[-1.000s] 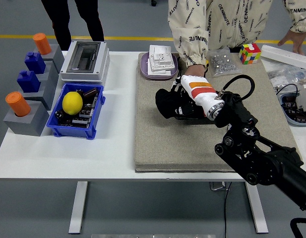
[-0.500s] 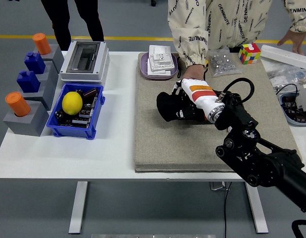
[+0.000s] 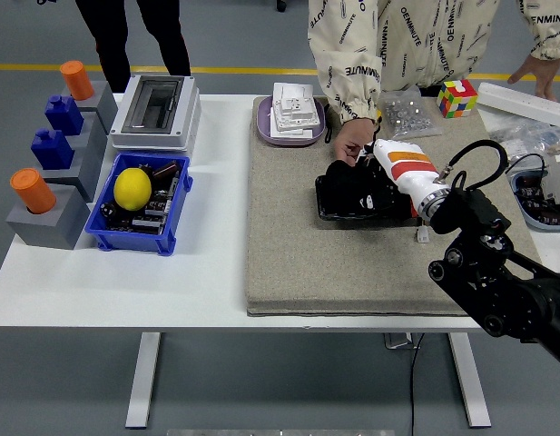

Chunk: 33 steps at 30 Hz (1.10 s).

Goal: Pick the rag up,wipe the panel,place it on the desk

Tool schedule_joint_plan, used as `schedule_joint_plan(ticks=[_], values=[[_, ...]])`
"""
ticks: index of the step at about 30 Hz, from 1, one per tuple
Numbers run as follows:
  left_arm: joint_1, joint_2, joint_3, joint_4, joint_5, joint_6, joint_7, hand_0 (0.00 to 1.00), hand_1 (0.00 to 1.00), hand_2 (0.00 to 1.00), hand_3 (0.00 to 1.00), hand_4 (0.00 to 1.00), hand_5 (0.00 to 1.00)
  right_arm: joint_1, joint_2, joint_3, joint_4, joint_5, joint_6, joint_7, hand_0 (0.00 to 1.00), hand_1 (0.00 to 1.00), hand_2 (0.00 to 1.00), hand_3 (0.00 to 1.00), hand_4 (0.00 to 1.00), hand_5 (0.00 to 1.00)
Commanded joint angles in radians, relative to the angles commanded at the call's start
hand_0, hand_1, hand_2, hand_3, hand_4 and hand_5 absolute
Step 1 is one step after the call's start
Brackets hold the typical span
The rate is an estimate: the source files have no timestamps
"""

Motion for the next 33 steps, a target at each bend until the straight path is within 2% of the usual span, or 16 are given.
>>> schedule_joint_plan(ticks=[20,27,33], values=[[0.004,-0.007,-0.014,0.0,0.001,0.001,-0.001,0.644,0.689,0.723,0.565,0.592,0.467,-0.067,-0.15,0.091,-0.015,0.002,0.011,0.001,0.247,0.301,0.395,0.393,0.998,0.042],[0.002,-0.006,-0.014,0.0,0.0,0.001,-0.002,0.644,0.689,0.723,0.565,0.592,0.468,-0.08,-0.177,0.114,-0.021,-0.001,0.014,0.001,0.247,0.301,0.395,0.393,0.998,0.042],[0.003,-0.007,-0.014,0.0,0.0,0.0,-0.002,0.644,0.689,0.724,0.565,0.592,0.468,-0.08,-0.18,0.114,-0.02,-0.001,0.014,0.001,0.245,0.302,0.395,0.393,0.998,0.041]])
